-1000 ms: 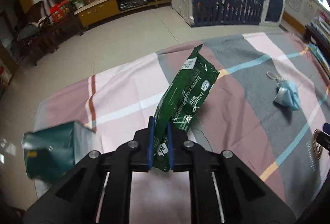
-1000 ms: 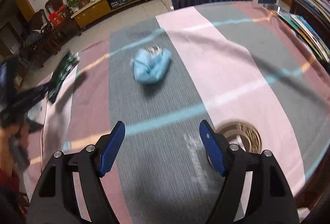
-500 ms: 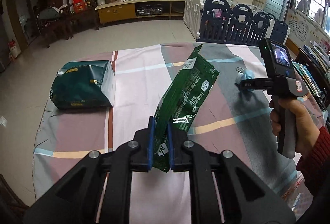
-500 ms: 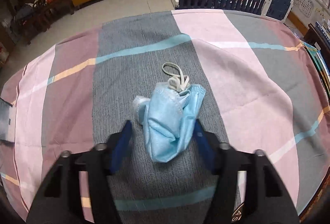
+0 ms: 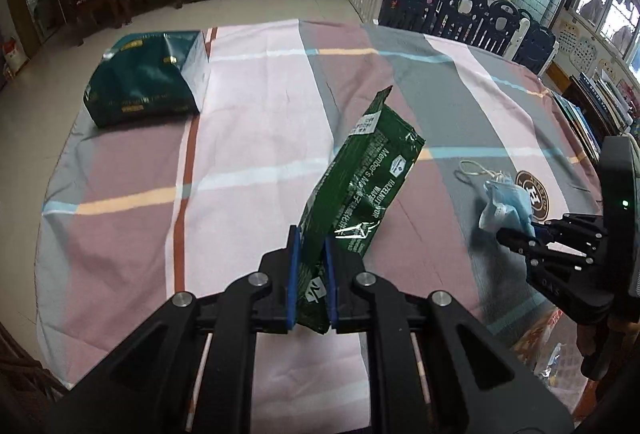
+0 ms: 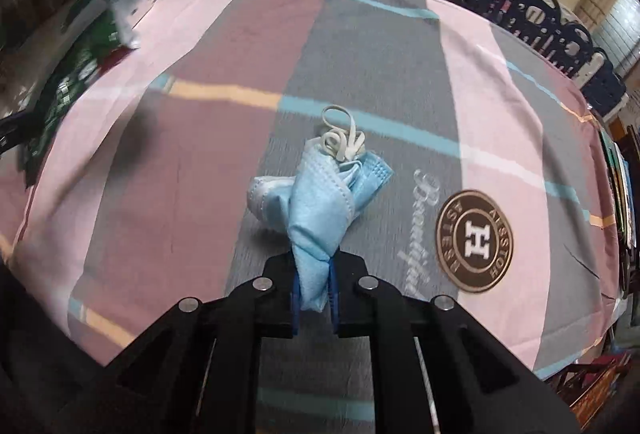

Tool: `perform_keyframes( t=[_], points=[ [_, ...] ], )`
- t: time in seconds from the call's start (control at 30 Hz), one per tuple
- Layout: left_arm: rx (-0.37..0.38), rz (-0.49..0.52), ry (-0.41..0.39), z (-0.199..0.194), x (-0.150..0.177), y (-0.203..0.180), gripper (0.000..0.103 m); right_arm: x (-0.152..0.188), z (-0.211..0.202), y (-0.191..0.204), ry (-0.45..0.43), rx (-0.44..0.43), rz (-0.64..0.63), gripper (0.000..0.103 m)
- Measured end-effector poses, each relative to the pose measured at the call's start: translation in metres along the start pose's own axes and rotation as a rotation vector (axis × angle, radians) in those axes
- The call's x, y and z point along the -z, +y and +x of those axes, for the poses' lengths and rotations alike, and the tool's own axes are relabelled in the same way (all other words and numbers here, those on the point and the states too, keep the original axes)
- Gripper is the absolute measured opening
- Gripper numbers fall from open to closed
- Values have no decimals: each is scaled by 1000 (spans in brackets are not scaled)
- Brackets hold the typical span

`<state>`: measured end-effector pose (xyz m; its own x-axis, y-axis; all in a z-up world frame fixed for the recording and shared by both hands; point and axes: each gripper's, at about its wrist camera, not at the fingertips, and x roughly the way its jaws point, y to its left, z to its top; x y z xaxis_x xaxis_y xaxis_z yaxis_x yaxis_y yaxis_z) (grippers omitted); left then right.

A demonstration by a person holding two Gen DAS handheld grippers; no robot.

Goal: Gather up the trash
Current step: 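Grasp the blue face mask by its ear loops with the right gripper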

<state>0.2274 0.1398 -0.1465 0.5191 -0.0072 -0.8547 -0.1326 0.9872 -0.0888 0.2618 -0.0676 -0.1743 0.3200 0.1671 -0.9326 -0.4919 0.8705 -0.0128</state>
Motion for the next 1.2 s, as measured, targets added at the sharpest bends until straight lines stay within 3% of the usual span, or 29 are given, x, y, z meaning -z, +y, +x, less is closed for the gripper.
perform_keyframes(
  t=[0.03, 0.1, 0.2, 0.33, 0.5, 0.67, 0.73, 0.83, 0.9, 1.03, 1.2],
  points=[
    [7, -3, 14, 1, 4, -1, 13, 7, -9, 0, -24, -48, 11, 59],
    [10, -2, 25, 2, 11, -2, 13, 15, -25, -5, -99, -78, 55, 81],
    [2, -1, 25, 0, 17, 0, 13, 26, -37, -24, -152, -178, 194, 81],
    [-8, -4, 18, -5, 21, 3, 13, 24, -17, -41, -122, -181, 339, 80],
    [-7, -13, 13, -9, 23, 7, 13, 9, 7, -26, -84, -183, 374, 66],
    [-8, -23, 3, -17, 25, 12, 13, 0, 15, 10, -68, -143, 278, 52],
    [-2, -27, -10, -23, 25, 12, 13, -1, 16, 21, -62, -139, 243, 34],
    [-4, -22, -31, -35, 27, 9, 13, 2, 3, 37, -85, -69, 167, 15],
    [-21, -20, -56, -47, 29, 7, 13, 7, -15, 42, -112, -29, 148, 13],
    [-39, -10, -101, -76, 32, -1, 13, 25, -71, 49, -226, 129, 107, 13],
    [-84, 42, -214, -128, 37, -23, 13, 57, -139, 39, -335, 205, 155, 13]
  ],
)
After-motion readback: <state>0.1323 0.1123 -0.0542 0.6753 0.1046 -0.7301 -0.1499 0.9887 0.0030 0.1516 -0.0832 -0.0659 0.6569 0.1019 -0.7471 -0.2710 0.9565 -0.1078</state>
